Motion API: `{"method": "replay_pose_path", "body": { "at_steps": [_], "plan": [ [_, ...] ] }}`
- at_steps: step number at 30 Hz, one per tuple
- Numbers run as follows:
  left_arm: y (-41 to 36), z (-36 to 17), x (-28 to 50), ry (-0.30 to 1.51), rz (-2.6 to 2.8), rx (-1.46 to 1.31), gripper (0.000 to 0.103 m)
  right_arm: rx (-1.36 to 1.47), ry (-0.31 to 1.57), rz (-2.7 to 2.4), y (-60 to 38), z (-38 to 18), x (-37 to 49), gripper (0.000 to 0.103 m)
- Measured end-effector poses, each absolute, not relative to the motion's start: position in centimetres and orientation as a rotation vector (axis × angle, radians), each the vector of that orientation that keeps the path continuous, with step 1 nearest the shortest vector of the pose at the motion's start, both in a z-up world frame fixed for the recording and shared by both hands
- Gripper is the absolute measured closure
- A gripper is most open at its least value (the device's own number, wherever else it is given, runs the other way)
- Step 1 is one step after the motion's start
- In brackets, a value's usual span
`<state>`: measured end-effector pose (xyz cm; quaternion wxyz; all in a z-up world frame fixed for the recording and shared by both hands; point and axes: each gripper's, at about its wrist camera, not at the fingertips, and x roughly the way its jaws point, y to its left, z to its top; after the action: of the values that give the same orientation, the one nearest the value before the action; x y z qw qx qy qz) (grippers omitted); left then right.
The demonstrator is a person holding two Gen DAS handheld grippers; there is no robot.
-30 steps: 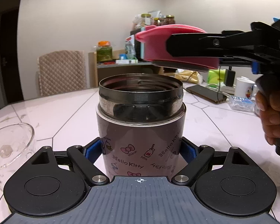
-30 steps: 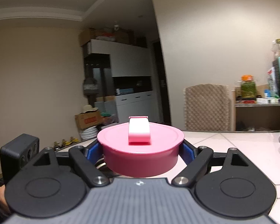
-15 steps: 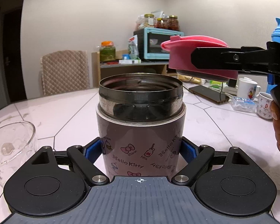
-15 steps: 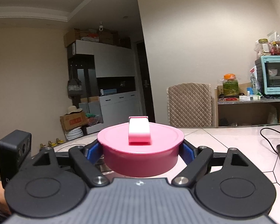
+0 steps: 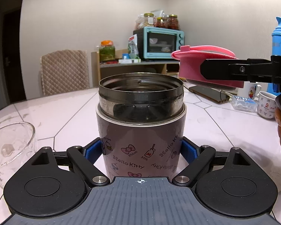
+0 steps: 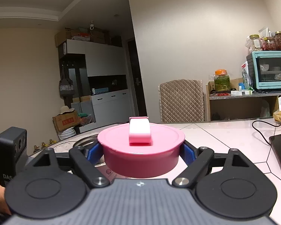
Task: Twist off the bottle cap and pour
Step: 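Carry the pink lid away from the open jar with the right gripper, then lower the pink lid onto the table beside the jar with the right gripper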
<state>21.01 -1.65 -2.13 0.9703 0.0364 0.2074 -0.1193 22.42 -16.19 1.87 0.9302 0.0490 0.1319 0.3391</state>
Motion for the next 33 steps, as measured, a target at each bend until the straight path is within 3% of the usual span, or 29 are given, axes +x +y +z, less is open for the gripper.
{"method": "replay_pose_path", "body": {
  "at_steps": [33],
  "plan": [
    [-0.8,-2.3,20.5,0.432,-0.275,0.112,0.003,0.085,0.36,0.635,-16.4,0.2,21.7,0.018]
  ]
}}
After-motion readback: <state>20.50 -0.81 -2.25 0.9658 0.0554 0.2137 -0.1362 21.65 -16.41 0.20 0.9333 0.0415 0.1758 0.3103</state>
